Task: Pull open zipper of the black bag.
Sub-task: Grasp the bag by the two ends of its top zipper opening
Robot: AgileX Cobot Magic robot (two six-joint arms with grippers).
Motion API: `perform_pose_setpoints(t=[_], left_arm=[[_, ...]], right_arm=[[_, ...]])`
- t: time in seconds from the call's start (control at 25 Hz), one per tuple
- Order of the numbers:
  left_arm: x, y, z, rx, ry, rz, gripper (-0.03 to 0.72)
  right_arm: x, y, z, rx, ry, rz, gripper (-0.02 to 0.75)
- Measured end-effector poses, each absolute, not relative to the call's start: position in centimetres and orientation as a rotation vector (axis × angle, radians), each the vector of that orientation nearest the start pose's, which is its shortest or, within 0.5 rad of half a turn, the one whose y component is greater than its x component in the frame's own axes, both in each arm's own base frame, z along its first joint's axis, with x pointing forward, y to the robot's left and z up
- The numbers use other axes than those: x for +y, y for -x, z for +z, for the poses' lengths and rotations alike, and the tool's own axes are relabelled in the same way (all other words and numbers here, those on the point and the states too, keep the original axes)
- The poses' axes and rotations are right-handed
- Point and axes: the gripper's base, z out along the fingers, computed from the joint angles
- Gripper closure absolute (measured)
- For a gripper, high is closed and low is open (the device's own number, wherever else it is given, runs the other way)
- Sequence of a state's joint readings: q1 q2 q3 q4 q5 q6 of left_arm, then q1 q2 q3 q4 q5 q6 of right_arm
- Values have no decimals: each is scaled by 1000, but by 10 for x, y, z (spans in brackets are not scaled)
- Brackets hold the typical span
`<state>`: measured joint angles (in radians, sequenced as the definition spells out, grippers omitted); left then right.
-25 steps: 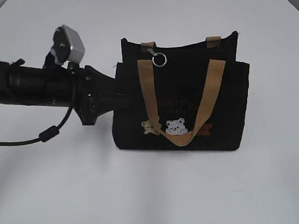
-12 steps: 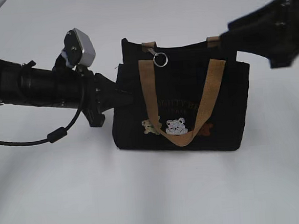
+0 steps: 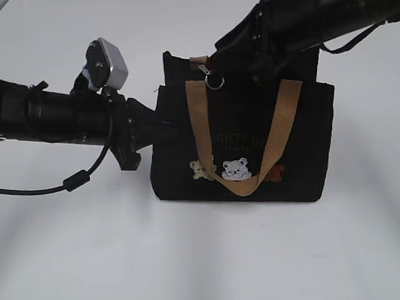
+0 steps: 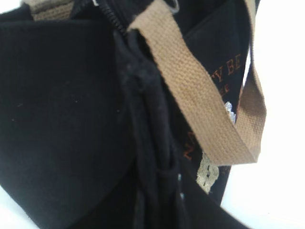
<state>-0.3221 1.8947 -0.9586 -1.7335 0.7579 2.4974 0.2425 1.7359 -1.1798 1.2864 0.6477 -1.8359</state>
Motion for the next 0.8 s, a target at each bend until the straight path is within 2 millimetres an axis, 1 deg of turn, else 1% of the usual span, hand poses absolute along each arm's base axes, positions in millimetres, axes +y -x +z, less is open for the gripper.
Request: perform_pose_setpoints(t=[0.24, 0.28, 0.32, 0.36, 0.4, 0.48, 0.52, 0.6, 0.64, 0.8], left_arm=[[-173, -322, 162, 1632, -1355, -615, 633], [-172, -322, 162, 1633, -1355, -615, 633], [-172, -322, 162, 1634, -1356, -613, 633], [-172, -322, 162, 1634, -1357, -613, 633], [-172, -322, 162, 1634, -1357, -612, 633], [-172, -322, 162, 1635, -1353, -613, 633], [-172, -322, 162, 1635, -1353, -613, 633], [-172, -322, 162, 1635, -1352, -614, 633], [-173, -322, 162, 1634, -1351, -616, 633], [-173, -323, 162, 1634, -1347, -615, 633]], right_arm=[[156, -351, 236, 1827, 1265, 473, 503], [159, -350, 234, 1828, 1283, 463, 515], [162, -349, 233, 1831, 1293, 454, 558], [163, -349, 233, 1844, 1282, 446, 630], [162, -349, 235, 1856, 1263, 448, 680], [156, -349, 243, 1895, 1183, 462, 729], [152, -348, 249, 1910, 1144, 479, 738], [132, -349, 262, 1953, 1043, 489, 738], [118, -348, 269, 1983, 990, 495, 738], [62, -346, 277, 2158, 803, 495, 738]])
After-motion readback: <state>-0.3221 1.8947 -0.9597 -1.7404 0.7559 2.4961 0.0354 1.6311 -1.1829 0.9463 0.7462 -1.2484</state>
